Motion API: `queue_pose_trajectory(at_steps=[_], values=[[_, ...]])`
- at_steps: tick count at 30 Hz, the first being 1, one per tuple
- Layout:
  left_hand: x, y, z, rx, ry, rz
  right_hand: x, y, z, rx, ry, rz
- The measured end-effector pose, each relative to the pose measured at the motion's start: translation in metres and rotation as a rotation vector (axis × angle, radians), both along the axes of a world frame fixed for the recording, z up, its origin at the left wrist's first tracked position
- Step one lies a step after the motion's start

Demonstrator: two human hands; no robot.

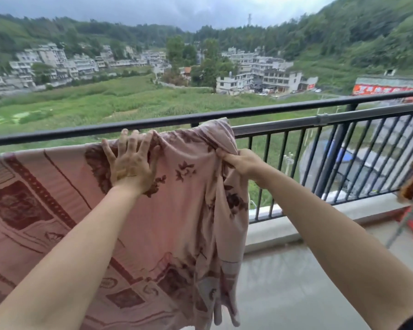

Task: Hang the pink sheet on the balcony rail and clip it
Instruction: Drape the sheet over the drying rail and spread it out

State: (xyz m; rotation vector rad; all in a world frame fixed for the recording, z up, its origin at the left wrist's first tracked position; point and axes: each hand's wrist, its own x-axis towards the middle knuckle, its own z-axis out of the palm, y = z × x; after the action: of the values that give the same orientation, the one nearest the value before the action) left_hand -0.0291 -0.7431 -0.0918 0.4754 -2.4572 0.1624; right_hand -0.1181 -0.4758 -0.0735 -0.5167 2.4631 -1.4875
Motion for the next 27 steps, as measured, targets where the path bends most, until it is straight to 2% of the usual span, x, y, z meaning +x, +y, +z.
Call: queue_pose_trajectory(at_steps=[2, 6, 9, 11, 13, 16, 19, 24, 27], values=[[-0.001, 0.003, 0.000, 0.023, 0.038, 0.045, -0.013, 0.021, 0.015, -0.113, 0.045, -0.044], [-0.007, 0.019, 0.002, 0.066, 0.078, 0.127, -0.060, 0.080, 0.037, -0.415, 0.078, -0.422], [-0.017, 0.039, 0.015, 0.129, 0.094, 0.241, -0.099, 0.127, 0.035, -0.425, 0.059, -0.673], [-0.030, 0.051, 0.035, 0.226, 0.052, 0.343, -0.127, 0.151, 0.028, -0.331, 0.094, -0.662], [-0.048, 0.062, 0.056, 0.304, -0.001, 0.339, -0.138, 0.163, 0.027, -0.387, -0.012, -0.491], [-0.087, 0.101, 0.081, 0.358, 0.002, 0.012, -0.129, 0.171, 0.022, -0.499, -0.257, -0.122], [-0.135, 0.162, 0.099, 0.373, -0.067, -0.282, -0.126, 0.174, 0.005, -0.489, -0.354, -0.061], [-0.202, 0.247, 0.114, 0.375, -0.249, -0.672, -0.133, 0.202, 0.007, -0.248, -0.331, 0.092], [-0.236, 0.280, 0.117, 0.339, -0.377, -0.811, -0.142, 0.223, 0.023, -0.138, -0.170, -0.054]])
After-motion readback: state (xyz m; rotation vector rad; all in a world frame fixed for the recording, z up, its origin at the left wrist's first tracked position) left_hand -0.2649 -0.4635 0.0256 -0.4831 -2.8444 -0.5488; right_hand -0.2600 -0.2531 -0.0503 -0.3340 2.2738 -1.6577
